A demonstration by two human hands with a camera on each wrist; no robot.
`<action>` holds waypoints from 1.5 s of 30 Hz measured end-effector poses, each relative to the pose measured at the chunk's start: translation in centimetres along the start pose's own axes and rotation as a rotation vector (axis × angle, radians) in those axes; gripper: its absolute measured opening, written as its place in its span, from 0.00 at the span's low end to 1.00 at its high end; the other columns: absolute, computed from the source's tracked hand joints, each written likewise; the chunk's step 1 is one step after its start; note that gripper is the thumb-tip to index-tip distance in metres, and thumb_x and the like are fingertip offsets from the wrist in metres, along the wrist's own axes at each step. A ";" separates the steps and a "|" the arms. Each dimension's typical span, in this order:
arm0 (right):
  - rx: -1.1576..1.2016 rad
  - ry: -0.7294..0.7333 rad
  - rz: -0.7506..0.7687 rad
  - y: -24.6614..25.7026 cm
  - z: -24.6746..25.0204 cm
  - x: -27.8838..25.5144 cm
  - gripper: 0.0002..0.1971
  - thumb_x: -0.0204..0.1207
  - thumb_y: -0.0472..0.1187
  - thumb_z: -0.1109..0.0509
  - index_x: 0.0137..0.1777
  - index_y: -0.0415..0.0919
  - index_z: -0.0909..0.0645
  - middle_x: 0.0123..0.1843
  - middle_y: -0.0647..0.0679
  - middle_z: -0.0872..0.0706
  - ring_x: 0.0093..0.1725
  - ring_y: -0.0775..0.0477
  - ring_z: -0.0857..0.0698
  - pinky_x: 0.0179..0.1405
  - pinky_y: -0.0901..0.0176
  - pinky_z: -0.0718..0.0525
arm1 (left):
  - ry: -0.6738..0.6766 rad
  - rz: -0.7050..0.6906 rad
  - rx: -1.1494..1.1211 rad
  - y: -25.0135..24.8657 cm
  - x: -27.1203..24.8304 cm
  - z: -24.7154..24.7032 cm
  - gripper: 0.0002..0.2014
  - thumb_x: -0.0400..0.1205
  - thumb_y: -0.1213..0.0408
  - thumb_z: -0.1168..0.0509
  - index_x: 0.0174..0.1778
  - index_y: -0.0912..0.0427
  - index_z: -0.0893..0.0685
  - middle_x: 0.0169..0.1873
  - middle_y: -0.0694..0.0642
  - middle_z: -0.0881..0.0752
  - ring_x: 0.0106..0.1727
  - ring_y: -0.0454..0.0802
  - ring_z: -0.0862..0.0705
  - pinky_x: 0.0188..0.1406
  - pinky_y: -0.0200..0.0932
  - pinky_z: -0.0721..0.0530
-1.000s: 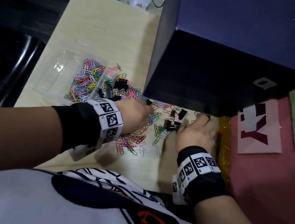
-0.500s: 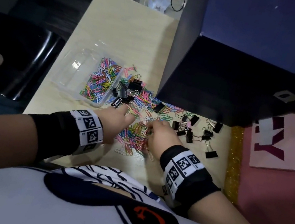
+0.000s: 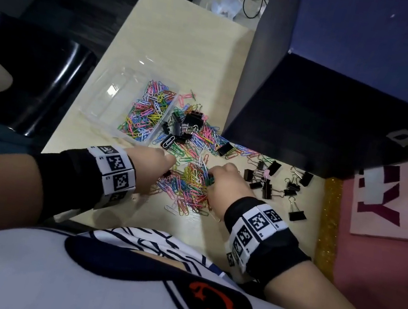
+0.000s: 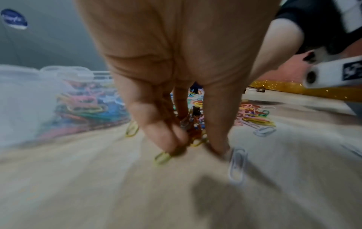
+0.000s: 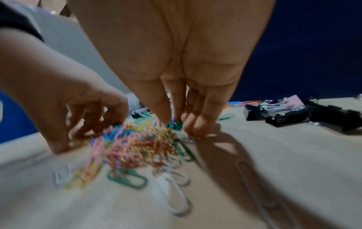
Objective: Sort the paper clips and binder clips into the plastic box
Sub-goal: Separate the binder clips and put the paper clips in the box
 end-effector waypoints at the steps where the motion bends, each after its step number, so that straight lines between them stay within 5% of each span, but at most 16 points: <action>1: 0.017 -0.007 -0.020 -0.1 0.1 -0.2 0.20 0.78 0.36 0.35 0.71 0.41 0.29 0.67 0.42 0.30 0.59 0.41 0.20 0.57 0.55 0.20 | -0.006 -0.013 -0.015 -0.2 0.2 0.1 0.17 0.78 0.66 0.33 0.61 0.58 0.29 0.53 0.60 0.21 0.51 0.59 0.17 0.48 0.54 0.15; 4: -0.014 0.029 -0.125 -0.6 0.4 -0.5 0.32 0.72 0.48 0.24 0.71 0.41 0.35 0.67 0.42 0.32 0.61 0.41 0.19 0.54 0.54 0.22 | -0.050 -0.033 -0.060 -0.4 0.5 0.6 0.16 0.78 0.68 0.36 0.61 0.57 0.28 0.54 0.59 0.20 0.52 0.58 0.18 0.48 0.54 0.15; 7: -0.050 0.079 -0.164 -0.5 0.1 -0.8 0.42 0.66 0.53 0.20 0.73 0.42 0.40 0.68 0.41 0.35 0.64 0.39 0.22 0.59 0.49 0.20 | -0.083 -0.040 -0.082 0.1 0.4 0.9 0.19 0.78 0.59 0.33 0.64 0.56 0.27 0.58 0.58 0.20 0.57 0.59 0.18 0.52 0.51 0.17; 15: -0.037 -0.022 -0.106 0.6 0.0 -0.5 0.42 0.68 0.55 0.22 0.76 0.44 0.40 0.69 0.41 0.34 0.70 0.39 0.28 0.66 0.49 0.25 | -0.143 -0.130 0.010 -0.3 0.4 1.2 0.12 0.84 0.57 0.41 0.61 0.54 0.20 0.55 0.56 0.20 0.54 0.57 0.18 0.45 0.47 0.20; 22: 0.026 -0.072 -0.005 0.5 0.5 -0.6 0.33 0.73 0.50 0.26 0.75 0.47 0.35 0.71 0.44 0.33 0.71 0.42 0.30 0.70 0.50 0.26 | -0.180 -0.159 -0.071 -0.4 0.8 2.0 0.09 0.84 0.60 0.40 0.55 0.55 0.18 0.54 0.54 0.17 0.56 0.54 0.19 0.55 0.47 0.20; 27: 0.127 -0.096 0.090 1.0 0.8 -0.5 0.16 0.78 0.49 0.32 0.65 0.49 0.20 0.60 0.47 0.22 0.58 0.44 0.19 0.61 0.57 0.22 | -0.297 -0.193 -0.264 0.1 0.9 3.3 0.10 0.81 0.60 0.35 0.56 0.51 0.13 0.49 0.50 0.10 0.54 0.51 0.14 0.54 0.42 0.19; 35: 0.193 -0.239 0.110 0.1 1.8 -0.8 0.09 0.78 0.48 0.32 0.48 0.45 0.15 0.46 0.49 0.18 0.46 0.48 0.20 0.44 0.59 0.26 | -0.445 -0.188 -0.497 -1.2 0.8 4.8 0.04 0.76 0.58 0.27 0.44 0.52 0.11 0.31 0.43 0.17 0.39 0.44 0.17 0.38 0.33 0.28; 41: 0.220 -0.281 0.119 -0.6 2.0 -0.9 0.06 0.72 0.45 0.31 0.36 0.45 0.21 0.40 0.49 0.21 0.42 0.48 0.23 0.42 0.55 0.24 | -0.428 -0.217 -0.520 -2.4 0.9 5.1 0.06 0.77 0.59 0.29 0.48 0.53 0.10 0.38 0.50 0.10 0.41 0.45 0.16 0.40 0.33 0.27; 45: 0.085 -0.119 0.048 -1.2 2.3 -0.6 0.07 0.73 0.48 0.33 0.37 0.47 0.21 0.42 0.48 0.17 0.43 0.46 0.21 0.42 0.57 0.23 | -0.435 -0.192 -0.469 -2.4 1.1 5.5 0.06 0.78 0.58 0.30 0.47 0.53 0.11 0.41 0.50 0.10 0.46 0.48 0.14 0.44 0.35 0.25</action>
Point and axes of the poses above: each hand's wrist, its own x-axis towards the middle knuckle, its own z-axis out of the back of the hand, y = z × x, the point moved 2 cm from there along x, towards the middle knuckle
